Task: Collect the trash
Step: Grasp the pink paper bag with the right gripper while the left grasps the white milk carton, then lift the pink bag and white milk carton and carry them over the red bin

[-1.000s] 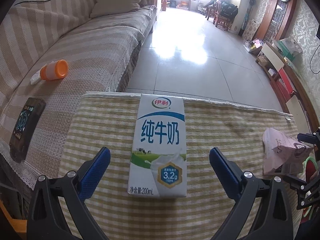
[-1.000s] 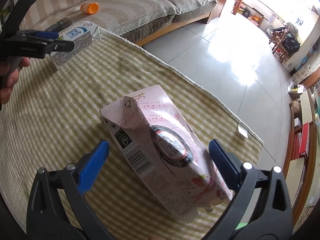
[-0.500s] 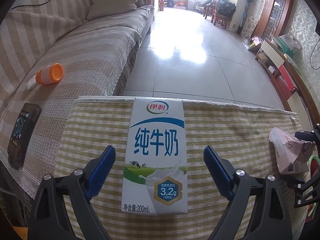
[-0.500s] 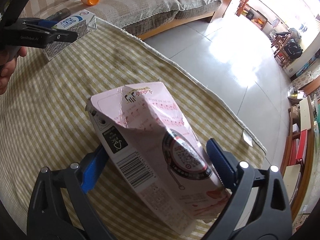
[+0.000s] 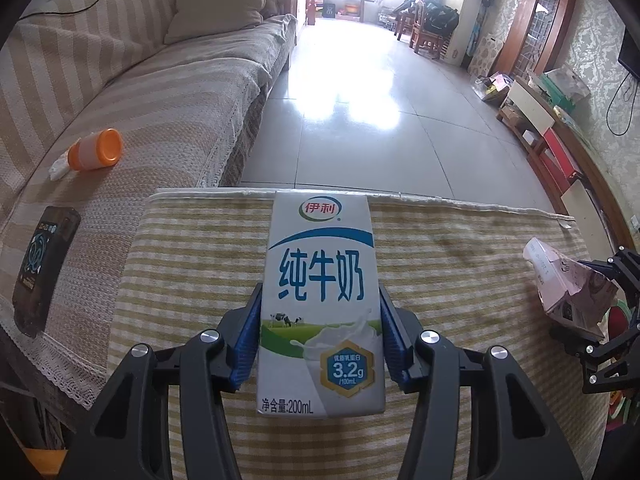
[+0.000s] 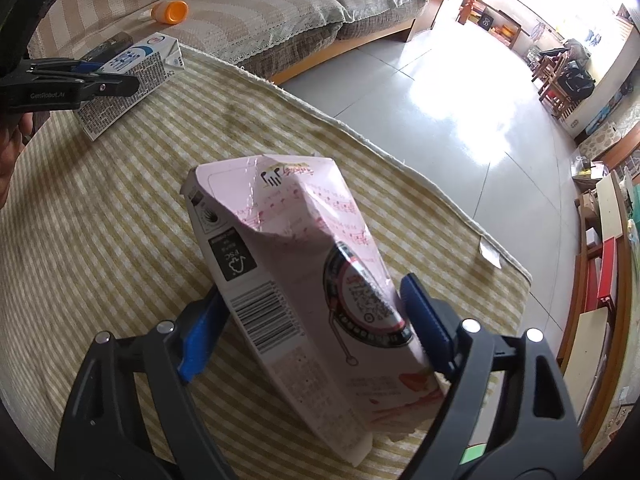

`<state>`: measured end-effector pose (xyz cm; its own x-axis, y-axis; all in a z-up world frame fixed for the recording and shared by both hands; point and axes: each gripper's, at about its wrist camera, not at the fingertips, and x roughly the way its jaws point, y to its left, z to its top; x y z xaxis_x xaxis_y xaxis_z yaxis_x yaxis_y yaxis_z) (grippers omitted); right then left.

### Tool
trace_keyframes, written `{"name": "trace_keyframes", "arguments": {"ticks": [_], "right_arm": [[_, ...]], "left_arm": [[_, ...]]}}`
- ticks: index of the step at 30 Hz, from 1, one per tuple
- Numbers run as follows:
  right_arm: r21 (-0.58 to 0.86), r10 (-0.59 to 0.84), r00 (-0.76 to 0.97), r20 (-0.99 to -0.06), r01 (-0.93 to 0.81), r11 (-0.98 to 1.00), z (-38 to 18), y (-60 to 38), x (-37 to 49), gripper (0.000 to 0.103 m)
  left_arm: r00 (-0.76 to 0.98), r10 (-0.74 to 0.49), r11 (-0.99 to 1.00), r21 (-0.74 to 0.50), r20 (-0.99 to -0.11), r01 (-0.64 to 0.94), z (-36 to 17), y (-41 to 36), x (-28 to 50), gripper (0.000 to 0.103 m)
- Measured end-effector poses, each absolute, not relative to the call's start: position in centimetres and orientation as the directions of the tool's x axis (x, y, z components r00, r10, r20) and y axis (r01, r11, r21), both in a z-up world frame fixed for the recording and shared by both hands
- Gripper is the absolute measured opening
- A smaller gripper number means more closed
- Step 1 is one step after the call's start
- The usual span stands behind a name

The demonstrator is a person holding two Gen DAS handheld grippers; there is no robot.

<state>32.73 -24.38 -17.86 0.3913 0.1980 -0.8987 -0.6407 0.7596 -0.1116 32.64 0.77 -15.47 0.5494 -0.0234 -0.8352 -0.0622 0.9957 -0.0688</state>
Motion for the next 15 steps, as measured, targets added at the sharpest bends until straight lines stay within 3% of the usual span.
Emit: {"name": "trace_keyframes", "arguments": {"ticks": [15], "right_arm": [[-0.005,0.281,0.469,-0.837,-0.52,0.854,-10.8,-26.3,28.7,0.082]], "left_arm": [[0.627,-0.064,0.995,-0.094,-0.776,-0.015,-9.4,-0.7,28.0,0.049]]}}
